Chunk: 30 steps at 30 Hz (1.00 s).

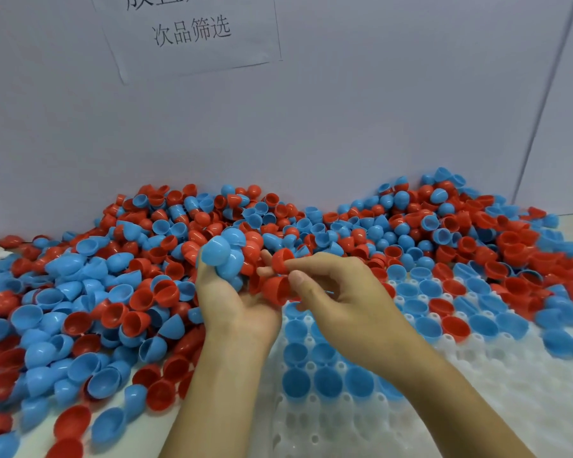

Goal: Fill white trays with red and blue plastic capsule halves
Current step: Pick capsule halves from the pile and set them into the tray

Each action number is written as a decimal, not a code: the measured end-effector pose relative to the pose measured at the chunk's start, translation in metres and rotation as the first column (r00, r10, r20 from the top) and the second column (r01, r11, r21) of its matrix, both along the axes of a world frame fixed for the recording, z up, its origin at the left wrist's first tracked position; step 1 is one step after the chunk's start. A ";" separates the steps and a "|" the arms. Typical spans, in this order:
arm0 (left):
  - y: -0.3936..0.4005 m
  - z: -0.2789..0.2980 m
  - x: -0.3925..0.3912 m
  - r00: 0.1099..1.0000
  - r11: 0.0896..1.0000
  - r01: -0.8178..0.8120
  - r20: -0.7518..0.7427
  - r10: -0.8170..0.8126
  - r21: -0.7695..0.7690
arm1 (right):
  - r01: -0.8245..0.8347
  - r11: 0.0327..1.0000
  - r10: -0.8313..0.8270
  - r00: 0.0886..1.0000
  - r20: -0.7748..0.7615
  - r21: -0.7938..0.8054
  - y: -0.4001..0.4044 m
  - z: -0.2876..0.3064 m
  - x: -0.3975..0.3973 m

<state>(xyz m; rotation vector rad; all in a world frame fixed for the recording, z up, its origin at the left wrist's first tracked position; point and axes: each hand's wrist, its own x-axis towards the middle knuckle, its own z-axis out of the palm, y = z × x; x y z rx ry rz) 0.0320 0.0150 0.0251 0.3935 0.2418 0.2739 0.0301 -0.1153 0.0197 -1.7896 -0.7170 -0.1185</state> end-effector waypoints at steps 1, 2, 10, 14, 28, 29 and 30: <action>0.000 0.001 0.000 1.000 1.000 -0.003 -0.002 0.003 0.002 | -0.015 1.000 0.015 1.000 -0.003 0.000 -0.001 0.000 0.000; 0.000 0.002 -0.001 1.000 1.000 -0.002 -0.004 0.002 0.003 | -0.012 1.000 0.012 1.000 0.009 -0.015 -0.002 -0.001 0.001; -0.017 0.002 0.000 0.997 0.998 0.024 -0.076 -0.020 0.056 | 0.297 0.936 -0.240 0.932 0.270 -0.192 -0.015 0.007 0.005; -0.014 0.003 -0.003 0.995 0.999 0.013 -0.103 -0.008 0.047 | 0.283 0.924 -0.252 0.956 0.147 -0.256 -0.062 0.035 0.005; -0.015 0.001 -0.003 0.996 0.996 0.043 -0.086 -0.036 0.077 | -0.066 0.324 -0.463 0.859 -0.219 -0.944 -0.111 0.030 0.012; -0.015 0.001 -0.003 0.995 0.996 0.049 -0.086 -0.043 0.073 | -0.060 0.296 -0.473 0.858 -0.201 -0.953 -0.109 0.029 0.013; -0.015 0.001 -0.004 0.995 0.996 0.055 -0.085 -0.049 0.069 | -0.055 0.273 -0.478 0.858 -0.185 -0.960 -0.108 0.028 0.015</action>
